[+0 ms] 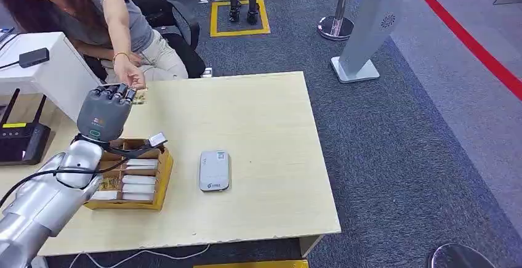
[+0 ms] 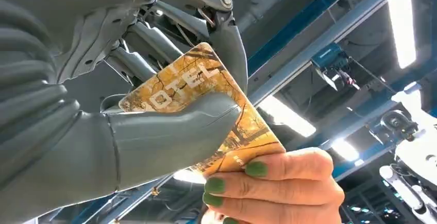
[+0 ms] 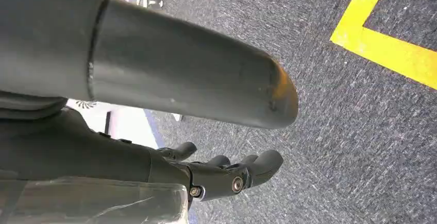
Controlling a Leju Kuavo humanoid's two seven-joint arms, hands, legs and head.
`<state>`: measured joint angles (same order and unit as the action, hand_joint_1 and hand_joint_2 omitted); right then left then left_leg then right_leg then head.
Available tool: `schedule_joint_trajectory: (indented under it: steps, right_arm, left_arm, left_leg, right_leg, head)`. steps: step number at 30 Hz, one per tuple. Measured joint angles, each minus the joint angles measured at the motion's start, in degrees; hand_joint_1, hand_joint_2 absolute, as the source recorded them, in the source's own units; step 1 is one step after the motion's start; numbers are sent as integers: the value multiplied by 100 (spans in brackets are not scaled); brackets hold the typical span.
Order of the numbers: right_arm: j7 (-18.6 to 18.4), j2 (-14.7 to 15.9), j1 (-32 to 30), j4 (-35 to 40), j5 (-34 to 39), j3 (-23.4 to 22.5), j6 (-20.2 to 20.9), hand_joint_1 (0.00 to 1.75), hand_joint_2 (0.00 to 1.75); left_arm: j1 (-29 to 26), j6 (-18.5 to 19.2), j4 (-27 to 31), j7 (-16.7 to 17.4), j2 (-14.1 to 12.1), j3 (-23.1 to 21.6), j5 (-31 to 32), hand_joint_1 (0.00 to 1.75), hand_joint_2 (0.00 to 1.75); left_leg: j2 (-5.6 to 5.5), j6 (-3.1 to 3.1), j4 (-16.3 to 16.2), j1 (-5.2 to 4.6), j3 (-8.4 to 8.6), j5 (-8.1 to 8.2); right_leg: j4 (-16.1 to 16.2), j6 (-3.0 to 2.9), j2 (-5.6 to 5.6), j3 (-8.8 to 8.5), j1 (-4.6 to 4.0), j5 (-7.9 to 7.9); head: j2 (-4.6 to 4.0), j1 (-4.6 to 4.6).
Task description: Pass the card to the sensor for recognition and then transmit it.
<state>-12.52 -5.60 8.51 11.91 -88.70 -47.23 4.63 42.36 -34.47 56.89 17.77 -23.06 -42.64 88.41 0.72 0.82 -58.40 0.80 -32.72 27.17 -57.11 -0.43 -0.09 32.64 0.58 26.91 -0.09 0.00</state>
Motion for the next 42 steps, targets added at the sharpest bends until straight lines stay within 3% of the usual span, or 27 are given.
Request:
schedule_joint_trajectory:
  steps: [14, 15, 16, 28, 37, 42]
  right_arm:
    - [0, 0, 0, 0, 2, 0, 0, 0, 0]
    - [0, 0, -1, 0, 2, 0, 0, 0, 0]
    - [0, 0, -1, 0, 4, 0, 0, 0, 0]
    - [-20, 2, -30, 0, 20, 0, -33, 0, 0]
    - [-35, 2, -64, 0, 31, 0, -48, 0, 0]
    - [-33, 2, -87, 0, 92, 0, -98, 0, 0]
  left_arm:
    - [0, -2, 0, -46, 2, 0, 0, 175, 175]
    - [0, -2, 0, -68, 2, 0, 0, 157, 175]
    - [0, -4, 0, -107, 4, 2, 0, 0, 175]
    - [-33, -138, 37, 9, -6, 28, 0, 0, 175]
    - [-126, -129, 424, 256, -151, 35, 0, 0, 175]
    - [-291, -164, 758, 206, -205, 48, 0, 0, 175]
  left_leg:
    - [0, 0, 0, 0, -2, 1]
    - [0, 0, 0, 0, -2, 1]
    - [0, 0, 0, 0, -2, 1]
    - [-2, 0, 0, 0, -2, 0]
    - [-4, 0, 0, 0, -2, 0]
    - [-3, 0, 0, 0, -2, 0]
  right_leg:
    - [0, 1, 0, 1, 0, 1]
    - [0, 1, 0, 1, 0, 1]
    - [0, 1, 0, 1, 0, 1]
    - [0, 0, -1, 0, 0, 0]
    - [-1, 0, -1, 0, 0, 1]
    - [-1, 0, -2, -1, 0, 1]
  head:
    - [2, 0]
    - [0, 0]
    - [2, 0]
    - [2, -2]
    - [2, -2]
    - [2, 0]
